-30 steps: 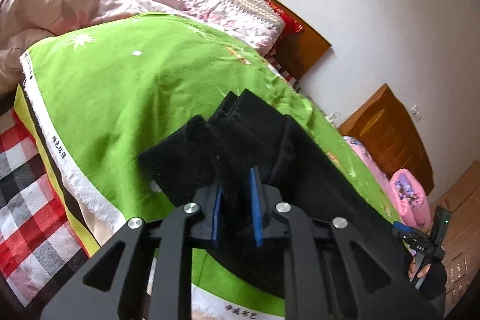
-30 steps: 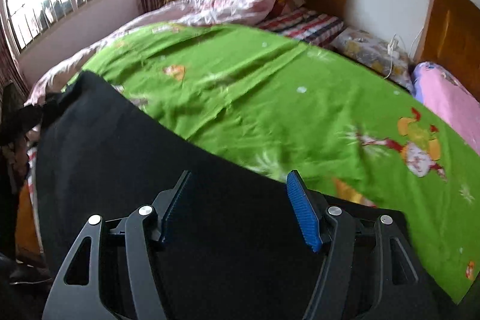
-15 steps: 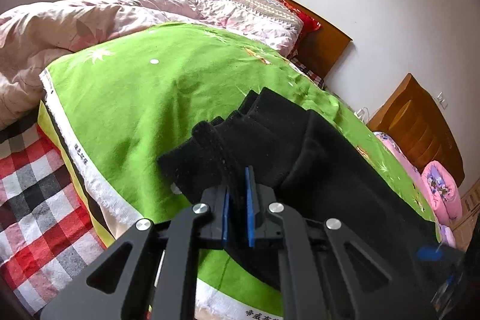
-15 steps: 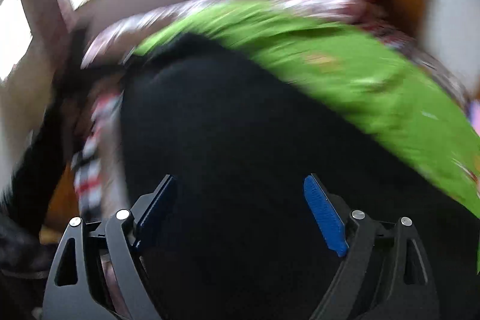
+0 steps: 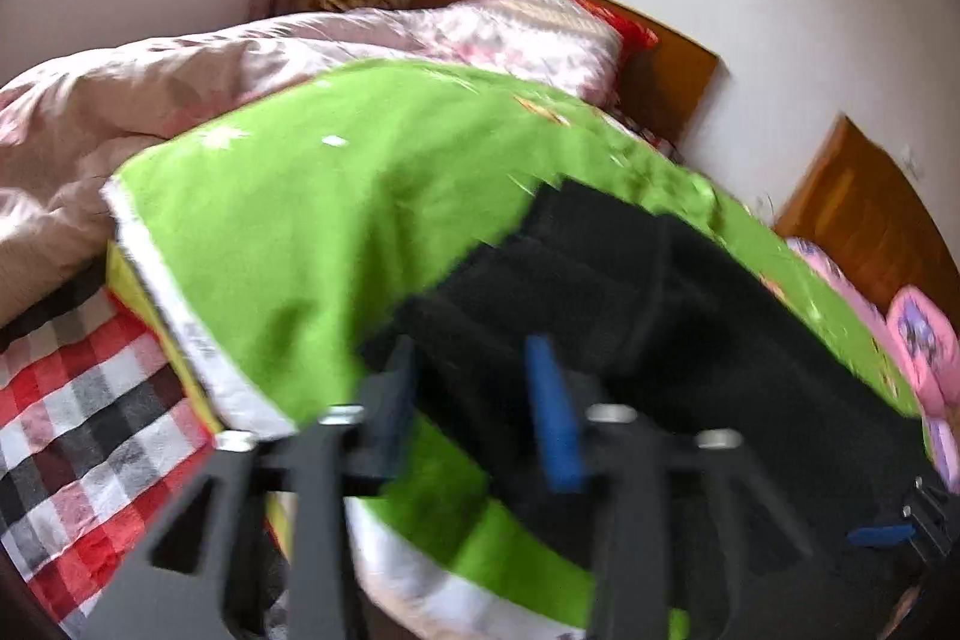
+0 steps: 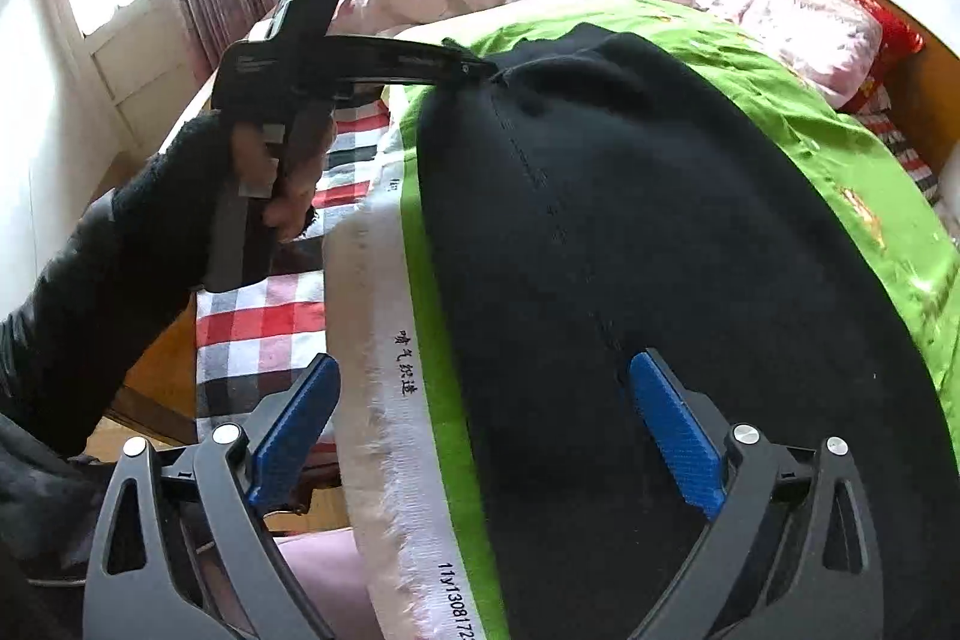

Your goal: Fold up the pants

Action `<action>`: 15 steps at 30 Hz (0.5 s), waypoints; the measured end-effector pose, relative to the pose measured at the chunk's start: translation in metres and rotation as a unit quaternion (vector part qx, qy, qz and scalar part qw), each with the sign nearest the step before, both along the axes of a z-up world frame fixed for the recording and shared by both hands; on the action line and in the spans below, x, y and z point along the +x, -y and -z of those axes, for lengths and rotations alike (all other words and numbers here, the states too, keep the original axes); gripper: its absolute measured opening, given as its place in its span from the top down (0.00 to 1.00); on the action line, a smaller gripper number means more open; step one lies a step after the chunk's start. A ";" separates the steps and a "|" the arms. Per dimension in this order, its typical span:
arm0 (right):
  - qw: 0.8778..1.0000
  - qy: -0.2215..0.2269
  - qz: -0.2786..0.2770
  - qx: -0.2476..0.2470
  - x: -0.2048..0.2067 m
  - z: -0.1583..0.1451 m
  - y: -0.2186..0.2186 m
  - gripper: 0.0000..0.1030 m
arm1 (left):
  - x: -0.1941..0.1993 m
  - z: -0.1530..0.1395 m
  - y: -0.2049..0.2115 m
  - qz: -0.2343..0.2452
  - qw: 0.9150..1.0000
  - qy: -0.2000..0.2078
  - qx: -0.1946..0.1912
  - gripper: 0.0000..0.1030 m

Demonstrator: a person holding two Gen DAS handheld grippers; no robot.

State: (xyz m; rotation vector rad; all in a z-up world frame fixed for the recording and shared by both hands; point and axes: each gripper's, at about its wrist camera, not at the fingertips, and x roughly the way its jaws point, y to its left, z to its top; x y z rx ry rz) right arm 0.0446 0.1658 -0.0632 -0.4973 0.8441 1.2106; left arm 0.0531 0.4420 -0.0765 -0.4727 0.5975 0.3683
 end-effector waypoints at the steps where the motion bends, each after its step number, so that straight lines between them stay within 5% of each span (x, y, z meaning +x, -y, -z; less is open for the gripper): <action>1: 1.000 -0.013 0.009 0.014 0.005 -0.005 0.007 0.10 | -0.008 -0.004 -0.003 -0.023 1.000 0.005 0.003 0.28; 3: 0.999 -0.016 0.031 0.037 0.011 -0.014 0.024 0.10 | -0.030 -0.023 -0.003 -0.075 0.996 0.028 0.028 0.22; 6: 0.994 -0.005 0.083 0.076 0.020 -0.032 0.057 0.10 | -0.046 -0.056 0.023 -0.044 0.996 0.070 0.041 0.07; 10: 0.981 0.043 0.172 0.079 0.044 -0.048 0.107 0.10 | -0.014 -0.082 0.095 0.101 0.992 0.069 0.030 0.02; 15: 0.946 0.065 0.310 0.064 0.083 -0.051 0.210 0.10 | 0.060 -0.083 0.209 0.264 0.964 0.010 -0.005 0.02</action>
